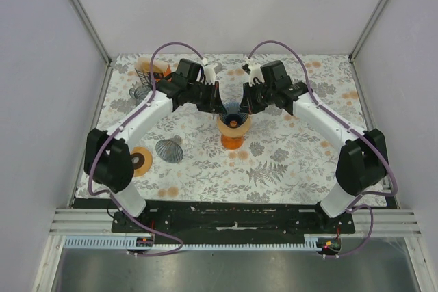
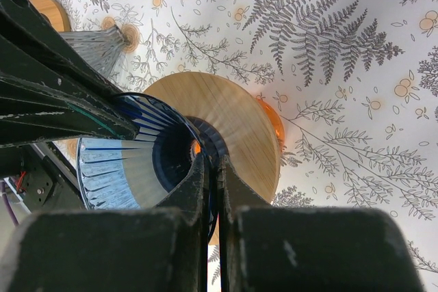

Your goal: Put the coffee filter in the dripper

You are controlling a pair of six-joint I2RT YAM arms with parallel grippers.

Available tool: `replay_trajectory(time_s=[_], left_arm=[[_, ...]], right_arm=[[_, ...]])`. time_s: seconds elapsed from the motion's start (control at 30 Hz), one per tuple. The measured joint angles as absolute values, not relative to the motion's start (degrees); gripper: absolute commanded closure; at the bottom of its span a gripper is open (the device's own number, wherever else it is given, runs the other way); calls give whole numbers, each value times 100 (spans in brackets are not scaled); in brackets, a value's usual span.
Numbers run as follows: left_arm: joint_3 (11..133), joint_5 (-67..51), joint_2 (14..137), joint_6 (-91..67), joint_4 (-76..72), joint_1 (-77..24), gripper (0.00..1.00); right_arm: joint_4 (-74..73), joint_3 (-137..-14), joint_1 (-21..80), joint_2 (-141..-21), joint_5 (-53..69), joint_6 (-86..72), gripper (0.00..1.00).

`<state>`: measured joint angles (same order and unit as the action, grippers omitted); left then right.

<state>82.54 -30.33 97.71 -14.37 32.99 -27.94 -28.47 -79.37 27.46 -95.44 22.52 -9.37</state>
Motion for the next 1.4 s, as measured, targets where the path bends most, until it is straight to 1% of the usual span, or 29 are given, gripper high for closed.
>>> replay_trajectory(time_s=[0.33,0.37,0.4,0.47,0.53,0.57,0.67,0.7,0.83,0.93,1.1,1.13,1.2,1.23,1.33,1.4], left_arm=[[7935,-3013,9660,-1433,2851,-2792,98],[7994,-3011,9668,-1428,2877,-2790,96],[8073,-3009,9688,-1415,2950,-2786,91],[8337,-3013,9773,-1350,3183,-2783,80],[8606,-3011,9913,-1184,3439,-2783,69],[8700,-3006,9963,-1105,3542,-2783,65],[8952,-2895,10092,-906,3844,-2781,52],[9019,-2845,10121,-862,3942,-2775,49],[9273,-2700,10145,-733,4239,-2731,40],[9574,-2681,10145,-666,4412,-2694,37],[10311,-2700,10145,-552,4547,-2606,25],[10438,-2714,10143,-528,4550,-2580,23],[10615,-2727,10108,-491,4547,-2469,21],[10663,-2731,10068,-478,4547,-2375,18],[10700,-2729,9920,-434,4602,-1957,14],[10713,-2740,9837,-392,4711,-1529,13]], right_arm=[[-2661,-7804,2751,-9474,2191,-1033,100],[-2663,-7808,2751,-9472,2185,-1037,100],[-2674,-7819,2753,-9472,2178,-1037,97],[-2751,-7894,2759,-9483,2104,-1039,87],[-2856,-7992,2764,-9515,2053,-974,80],[-2904,-8034,2766,-9535,2045,-917,77],[-3079,-8128,2801,-9548,1999,-784,70],[-3175,-8167,2803,-9548,1968,-740,68],[-3479,-8388,2829,-9550,1942,-637,57],[-3573,-8608,2829,-9550,1964,-596,46],[-3708,-8976,2829,-9550,2016,-534,30],[-3728,-9035,2829,-9548,2032,-532,28],[-3750,-9150,2829,-9539,2069,-486,21],[-3758,-9192,2829,-9529,2078,-458,17],[-3813,-9216,2829,-9391,2086,-346,2],[-3846,-9216,2829,-9231,2067,-233,2]])
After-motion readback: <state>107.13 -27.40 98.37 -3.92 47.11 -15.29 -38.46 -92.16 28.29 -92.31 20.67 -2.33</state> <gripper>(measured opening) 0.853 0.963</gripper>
